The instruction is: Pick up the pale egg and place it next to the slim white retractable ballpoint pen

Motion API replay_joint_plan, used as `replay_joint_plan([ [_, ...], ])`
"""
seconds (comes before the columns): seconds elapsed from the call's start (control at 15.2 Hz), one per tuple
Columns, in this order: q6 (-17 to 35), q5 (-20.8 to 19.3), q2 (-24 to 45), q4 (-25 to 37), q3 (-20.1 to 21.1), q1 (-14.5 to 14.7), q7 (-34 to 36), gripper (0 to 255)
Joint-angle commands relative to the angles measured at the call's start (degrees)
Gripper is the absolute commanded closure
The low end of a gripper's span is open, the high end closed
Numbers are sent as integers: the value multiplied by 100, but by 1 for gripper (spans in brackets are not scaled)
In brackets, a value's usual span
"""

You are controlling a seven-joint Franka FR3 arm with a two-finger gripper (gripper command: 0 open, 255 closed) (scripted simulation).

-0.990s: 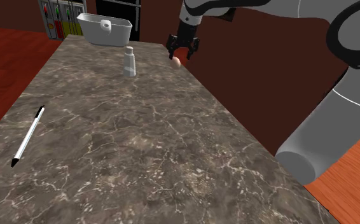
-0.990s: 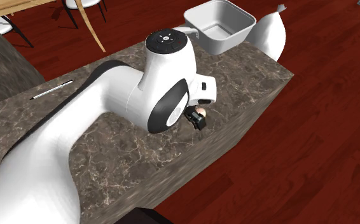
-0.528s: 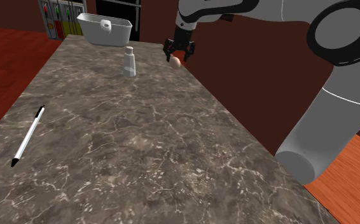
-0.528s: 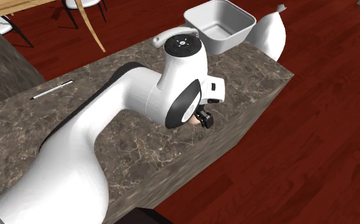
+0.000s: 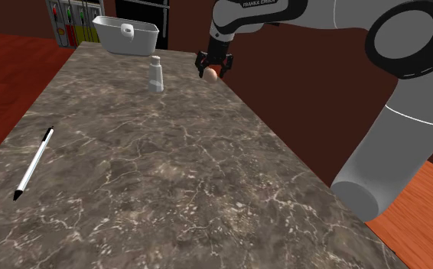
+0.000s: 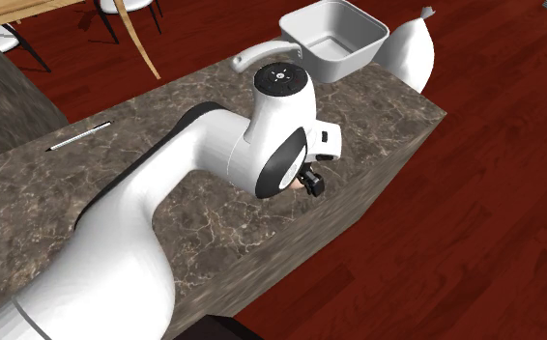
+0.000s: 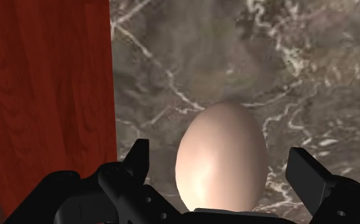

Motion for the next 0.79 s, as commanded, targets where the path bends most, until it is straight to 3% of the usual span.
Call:
replay_joint_plan([
  [0.0, 2, 0, 1, -1, 0, 0, 0, 0],
  [0.07, 1, 0, 0, 0, 0, 0, 0, 0],
  [0.13, 1, 0, 0, 0, 0, 0, 0, 255],
  [0.73, 2, 0, 1, -1, 0, 0, 0, 255],
])
